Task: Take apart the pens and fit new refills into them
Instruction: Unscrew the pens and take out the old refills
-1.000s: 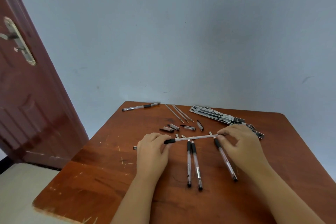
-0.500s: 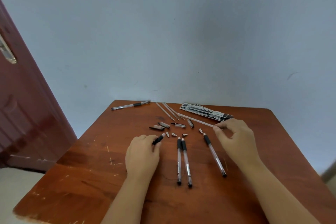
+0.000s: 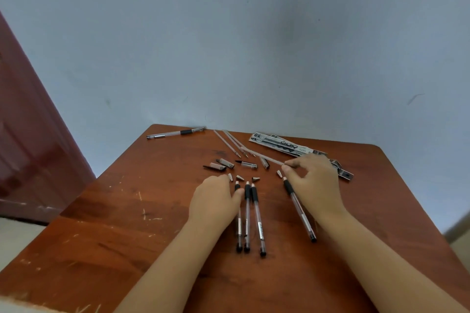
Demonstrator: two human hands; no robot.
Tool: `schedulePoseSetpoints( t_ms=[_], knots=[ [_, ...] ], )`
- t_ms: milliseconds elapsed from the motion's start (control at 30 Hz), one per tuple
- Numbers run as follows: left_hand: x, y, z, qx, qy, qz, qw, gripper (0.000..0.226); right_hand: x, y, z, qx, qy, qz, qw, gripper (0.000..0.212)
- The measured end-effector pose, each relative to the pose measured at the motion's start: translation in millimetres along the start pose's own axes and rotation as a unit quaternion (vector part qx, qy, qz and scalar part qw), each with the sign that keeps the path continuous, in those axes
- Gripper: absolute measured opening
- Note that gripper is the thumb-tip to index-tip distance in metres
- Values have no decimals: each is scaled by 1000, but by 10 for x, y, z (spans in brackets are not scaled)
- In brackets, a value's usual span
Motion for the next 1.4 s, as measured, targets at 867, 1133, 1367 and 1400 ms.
schedulePoseSetpoints(
  t_ms=[867, 1133, 1367, 1400],
  knots=[
    [-859, -637, 224, 3, -75, -93, 993, 52, 7, -723, 1009, -167, 199, 49, 964, 28],
    [-1131, -1169, 253, 61, -50, -91, 993, 47, 191, -466, 567, -269, 75, 23, 960, 53],
    [-1070, -1496, 320, 101, -71, -51, 991, 39, 309, -361, 541, -390, 119, 59, 911, 61],
    [-1068, -1518, 323, 96, -76, -49, 991, 37, 309, -361, 549, -397, 136, 59, 906, 61]
  ],
)
Point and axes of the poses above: each hand's wrist, its own y-axis away from the middle knuckle, its own z-axis out of the palm, x = y × z, the point moved 1 cm from there along -y, towards the middle knuckle, and after that the axes turned 14 degrees about -y, right-handed, at the moved point
